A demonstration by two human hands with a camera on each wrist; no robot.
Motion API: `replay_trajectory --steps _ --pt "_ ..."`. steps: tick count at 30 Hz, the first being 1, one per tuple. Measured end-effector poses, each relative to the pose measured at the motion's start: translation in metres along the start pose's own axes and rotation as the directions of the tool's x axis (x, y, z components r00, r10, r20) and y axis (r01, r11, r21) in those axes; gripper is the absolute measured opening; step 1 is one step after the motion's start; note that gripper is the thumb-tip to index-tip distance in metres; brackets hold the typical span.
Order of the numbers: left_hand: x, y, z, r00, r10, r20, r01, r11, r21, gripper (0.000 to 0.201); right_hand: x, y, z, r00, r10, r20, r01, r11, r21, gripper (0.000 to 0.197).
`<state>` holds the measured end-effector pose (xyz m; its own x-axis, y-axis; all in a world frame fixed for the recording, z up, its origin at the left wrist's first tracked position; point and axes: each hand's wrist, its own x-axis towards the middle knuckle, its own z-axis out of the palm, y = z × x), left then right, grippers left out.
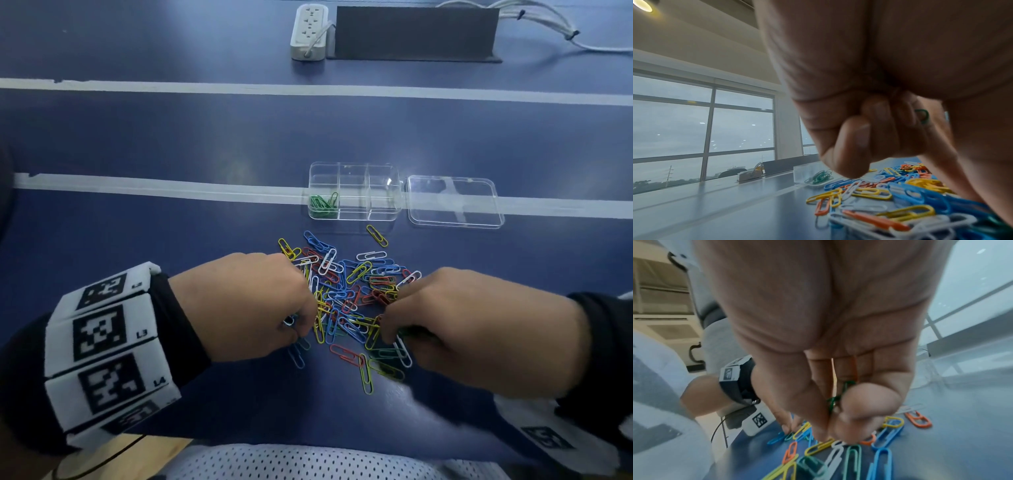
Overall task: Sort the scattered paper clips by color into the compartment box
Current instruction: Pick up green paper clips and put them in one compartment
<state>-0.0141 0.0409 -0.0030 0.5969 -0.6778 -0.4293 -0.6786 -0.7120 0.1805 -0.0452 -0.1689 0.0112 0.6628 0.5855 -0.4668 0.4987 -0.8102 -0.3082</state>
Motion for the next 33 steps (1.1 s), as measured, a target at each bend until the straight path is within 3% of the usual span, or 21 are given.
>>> replay_trajectory --steps 6,12,19,22,24,29,33 --pt "-0.002 -0.002 0.001 1.0 0.01 -0.008 -0.01 0.999 -0.04 0.014 0.007 -0.008 0.011 0.989 0.086 0.124 -0.067 0.987 -0.148 0.016" --pt "-0.001 -0.003 0.001 0.999 0.031 -0.018 -0.031 0.999 -0.014 0.023 0.008 -0.011 0.01 0.992 0.073 0.1 -0.058 0.987 -0.148 0.016" --pt "0.0 -0.001 0.004 0.999 0.027 0.041 -0.028 0.999 0.025 0.006 0.01 -0.001 -0.025 0.996 0.087 -0.013 -0.085 0.992 0.093 0.006" --pt "0.001 -0.002 0.007 0.999 0.025 0.036 -0.026 1.0 0.011 0.013 0.02 0.009 -0.044 0.987 0.131 -0.096 -0.111 0.975 0.195 0.015" --pt "0.0 -0.005 0.009 0.999 0.032 0.027 -0.031 0.999 -0.02 0.015 0.029 0.015 -0.054 0.977 0.159 -0.141 -0.12 0.961 0.249 0.008" --pt "-0.002 -0.012 -0.007 0.997 0.072 0.019 -0.067 0.979 -0.192 0.009 0.063 0.02 -0.075 0.948 0.199 -0.25 -0.146 0.966 0.215 0.015" --pt "0.005 -0.018 -0.03 0.997 -0.037 -0.068 0.019 0.967 -0.254 0.013 0.087 0.012 -0.085 0.934 0.231 -0.274 -0.209 0.972 0.107 0.02"
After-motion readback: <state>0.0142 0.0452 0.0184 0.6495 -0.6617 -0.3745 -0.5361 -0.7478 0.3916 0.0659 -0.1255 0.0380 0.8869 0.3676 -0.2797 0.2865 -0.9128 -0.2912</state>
